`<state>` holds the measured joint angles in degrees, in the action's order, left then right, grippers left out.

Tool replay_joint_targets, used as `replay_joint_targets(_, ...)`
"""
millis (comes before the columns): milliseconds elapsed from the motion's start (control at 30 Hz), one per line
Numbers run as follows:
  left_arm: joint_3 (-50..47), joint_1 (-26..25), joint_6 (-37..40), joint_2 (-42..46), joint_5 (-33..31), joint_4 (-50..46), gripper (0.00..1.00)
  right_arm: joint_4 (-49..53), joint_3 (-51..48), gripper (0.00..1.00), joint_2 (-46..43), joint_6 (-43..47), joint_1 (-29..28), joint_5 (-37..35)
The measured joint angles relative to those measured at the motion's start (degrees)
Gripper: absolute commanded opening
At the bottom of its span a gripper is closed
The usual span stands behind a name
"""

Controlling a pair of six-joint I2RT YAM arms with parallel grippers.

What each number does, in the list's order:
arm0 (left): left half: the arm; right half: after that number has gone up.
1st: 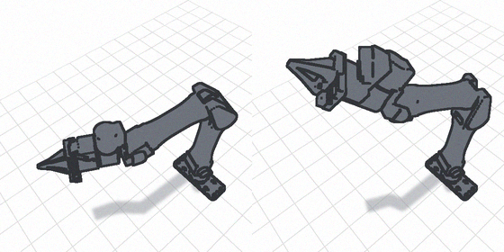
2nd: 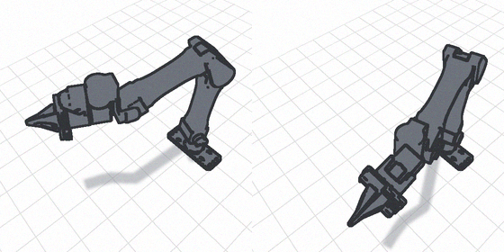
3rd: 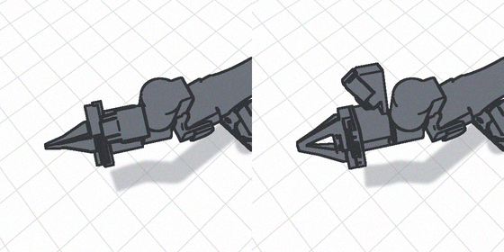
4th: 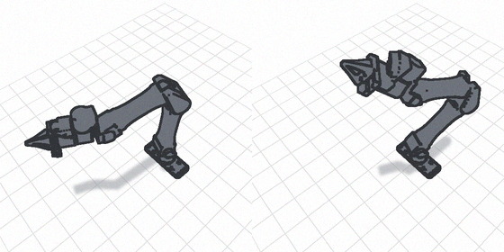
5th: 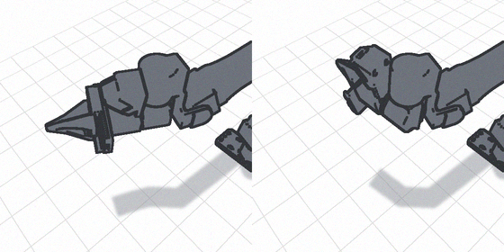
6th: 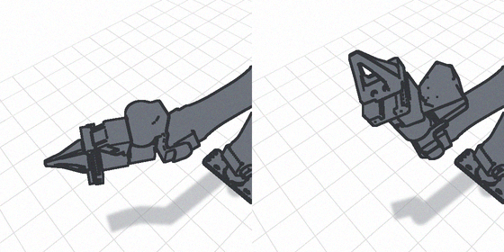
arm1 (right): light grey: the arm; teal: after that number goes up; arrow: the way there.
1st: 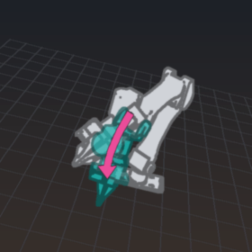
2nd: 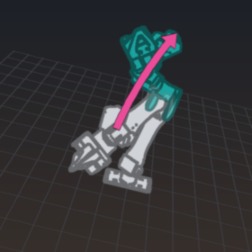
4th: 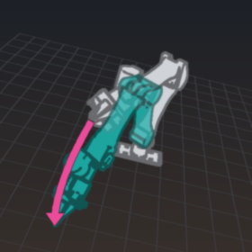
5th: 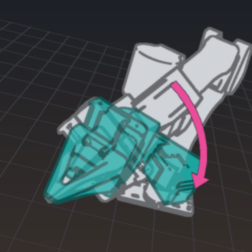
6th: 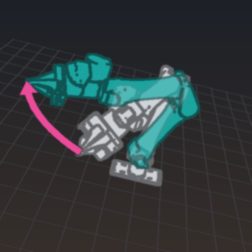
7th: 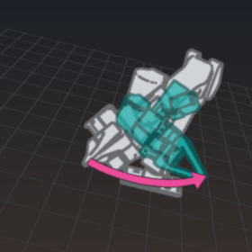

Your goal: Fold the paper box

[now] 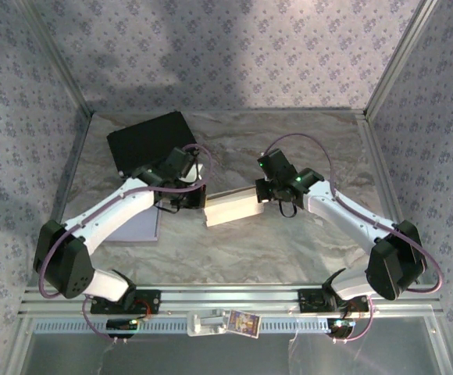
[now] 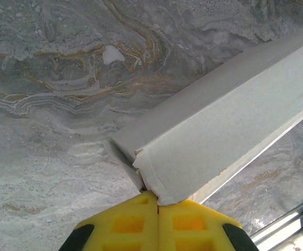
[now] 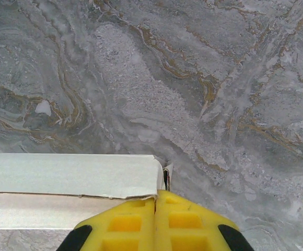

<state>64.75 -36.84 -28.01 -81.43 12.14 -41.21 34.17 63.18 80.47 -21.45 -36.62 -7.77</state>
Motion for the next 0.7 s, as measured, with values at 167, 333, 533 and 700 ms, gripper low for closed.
replay_joint_targets(167, -1.70, -1.11, -0.15, 1.38, -2.08, 1.88, 0.00, 1.44, 0.61, 0.07, 0.00, -1.25, 0.07, 0.37)
replay_joint_targets(333, -1.95, -1.81, -0.15, 1.51, -3.43, 2.71, 0.00, 3.48, 0.74, 0.25, -1.11, -7.10, 0.76, 3.63)
replay_joint_targets(533, -1.95, -2.34, -0.15, 1.40, -4.04, 3.37, 0.00, 4.50, -1.14, 0.38, -6.88, -17.81, 2.01, 9.29)
replay_joint_targets(700, -1.95, -2.99, -0.15, 1.11, -4.07, 3.98, 0.00, 4.24, -3.08, 0.47, -12.20, -29.03, 4.04, 12.35)
